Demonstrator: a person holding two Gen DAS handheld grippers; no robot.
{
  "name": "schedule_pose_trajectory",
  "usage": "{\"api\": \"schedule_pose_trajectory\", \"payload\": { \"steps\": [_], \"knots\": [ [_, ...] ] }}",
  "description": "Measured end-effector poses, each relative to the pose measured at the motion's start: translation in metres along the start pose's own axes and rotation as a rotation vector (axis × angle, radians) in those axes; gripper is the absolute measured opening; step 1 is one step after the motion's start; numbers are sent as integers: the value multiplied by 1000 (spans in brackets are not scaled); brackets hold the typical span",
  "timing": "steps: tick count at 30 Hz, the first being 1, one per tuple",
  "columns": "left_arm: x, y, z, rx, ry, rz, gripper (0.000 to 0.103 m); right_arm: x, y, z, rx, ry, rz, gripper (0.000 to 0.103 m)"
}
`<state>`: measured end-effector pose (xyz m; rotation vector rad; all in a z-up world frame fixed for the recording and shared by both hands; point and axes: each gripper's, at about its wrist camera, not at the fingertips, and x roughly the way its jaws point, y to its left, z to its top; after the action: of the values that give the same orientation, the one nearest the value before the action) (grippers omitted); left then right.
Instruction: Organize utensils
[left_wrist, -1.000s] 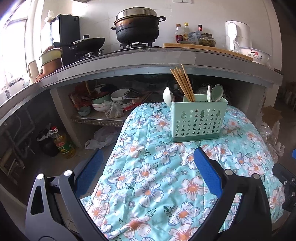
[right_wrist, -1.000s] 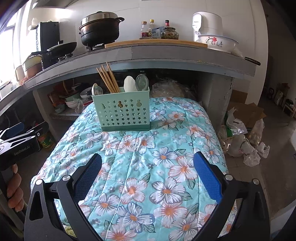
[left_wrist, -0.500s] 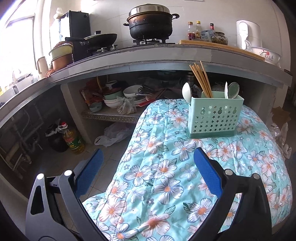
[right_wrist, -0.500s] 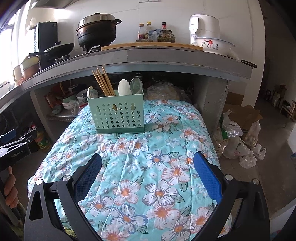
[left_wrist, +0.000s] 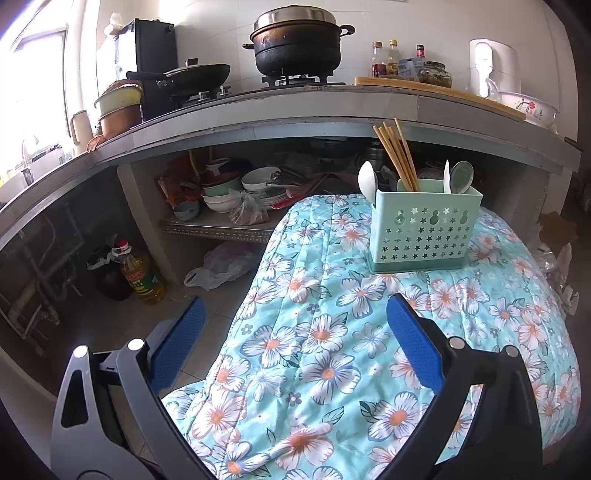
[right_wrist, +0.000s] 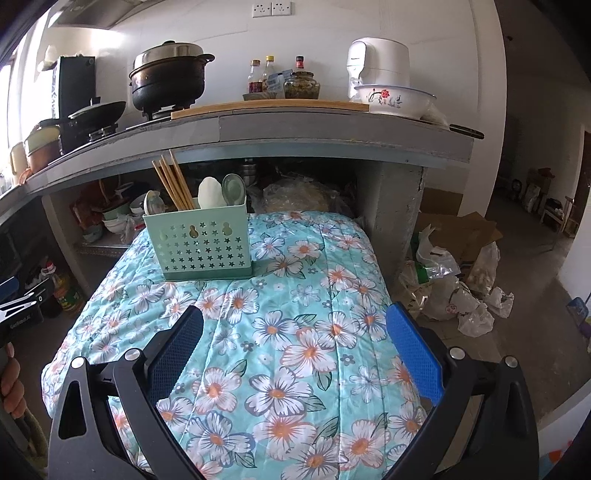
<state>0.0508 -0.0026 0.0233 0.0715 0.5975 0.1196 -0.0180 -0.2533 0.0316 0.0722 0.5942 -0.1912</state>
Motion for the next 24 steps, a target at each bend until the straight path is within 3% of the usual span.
{"api": "schedule_pose_trajectory", "payload": {
  "steps": [24],
  "knots": [
    [-6,-8,0,3,-8,-15,95,2,8,0,-14,10,32,96]
  ]
}}
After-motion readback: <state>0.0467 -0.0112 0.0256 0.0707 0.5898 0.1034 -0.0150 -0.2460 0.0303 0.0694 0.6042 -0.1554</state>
